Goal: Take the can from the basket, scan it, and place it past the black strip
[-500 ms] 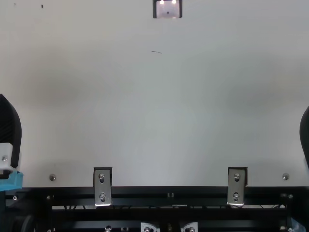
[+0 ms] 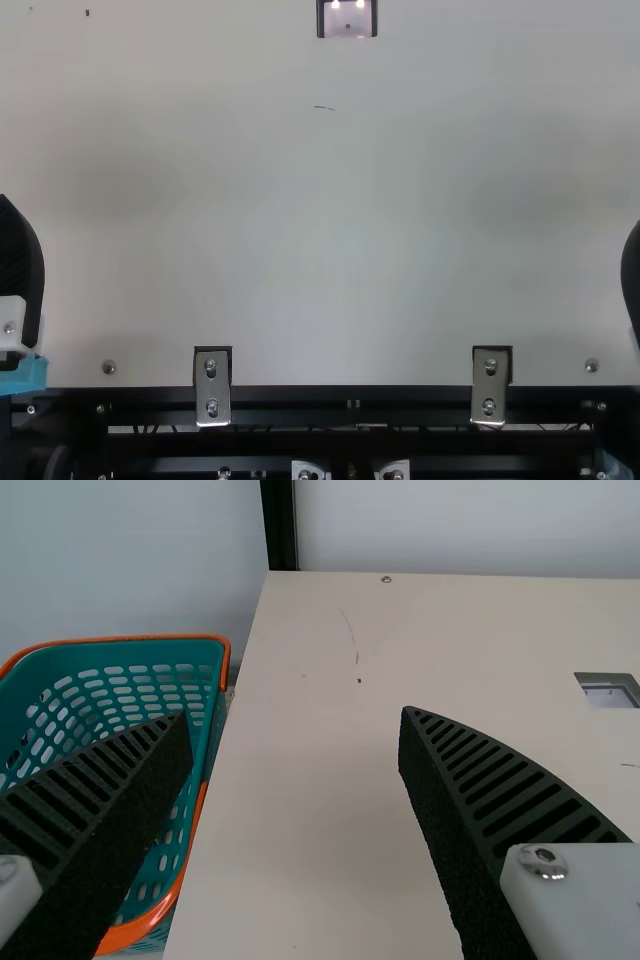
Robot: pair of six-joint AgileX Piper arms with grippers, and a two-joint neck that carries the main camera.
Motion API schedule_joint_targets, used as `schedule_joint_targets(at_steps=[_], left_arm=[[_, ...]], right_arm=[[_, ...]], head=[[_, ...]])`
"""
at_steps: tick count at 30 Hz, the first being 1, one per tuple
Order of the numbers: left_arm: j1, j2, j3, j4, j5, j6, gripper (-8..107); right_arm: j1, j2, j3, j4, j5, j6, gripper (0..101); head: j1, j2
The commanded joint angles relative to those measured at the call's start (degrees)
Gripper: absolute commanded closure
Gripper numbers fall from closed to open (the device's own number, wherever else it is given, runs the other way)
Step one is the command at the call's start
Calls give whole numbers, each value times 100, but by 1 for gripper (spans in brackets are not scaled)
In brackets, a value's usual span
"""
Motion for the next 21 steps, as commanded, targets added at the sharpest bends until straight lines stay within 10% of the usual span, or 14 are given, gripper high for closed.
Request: schedule_joint_targets(at_steps=[1,21], left_arm=[[0,0,0,0,0,0,9],[0,0,0,0,0,0,9]], right_arm=[[0,0,0,0,0,0,0],[0,0,0,0,0,0,0]], head=[[-26,30],[-26,30]])
